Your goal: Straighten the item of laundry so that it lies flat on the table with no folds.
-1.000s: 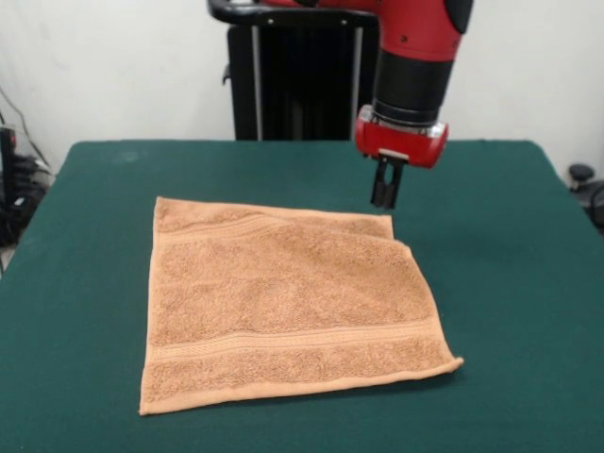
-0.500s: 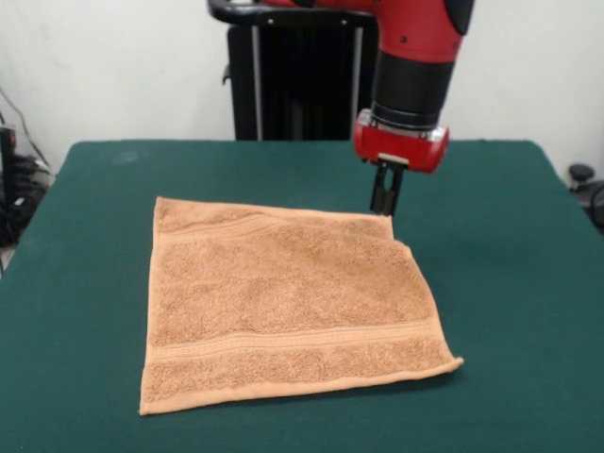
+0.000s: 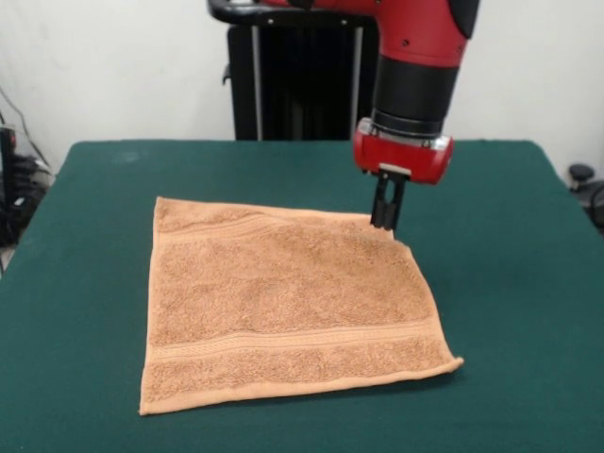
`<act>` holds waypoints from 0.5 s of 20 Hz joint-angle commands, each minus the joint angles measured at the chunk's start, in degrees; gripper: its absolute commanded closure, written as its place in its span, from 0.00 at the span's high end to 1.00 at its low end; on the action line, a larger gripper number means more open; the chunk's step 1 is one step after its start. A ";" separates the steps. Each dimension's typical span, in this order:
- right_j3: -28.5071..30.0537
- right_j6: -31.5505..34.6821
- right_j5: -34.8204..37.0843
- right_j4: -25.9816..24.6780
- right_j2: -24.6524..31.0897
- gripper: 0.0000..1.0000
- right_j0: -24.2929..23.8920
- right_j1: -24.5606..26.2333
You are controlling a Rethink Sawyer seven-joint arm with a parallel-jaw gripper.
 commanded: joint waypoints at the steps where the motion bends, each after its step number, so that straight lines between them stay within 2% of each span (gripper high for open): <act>1: -5.85 4.41 5.66 2.77 3.82 0.00 -0.42 7.13; 6: -8.38 4.07 4.14 2.35 4.64 0.00 -1.33 10.46; 10: -8.24 3.99 3.01 1.51 4.77 0.00 -1.64 11.08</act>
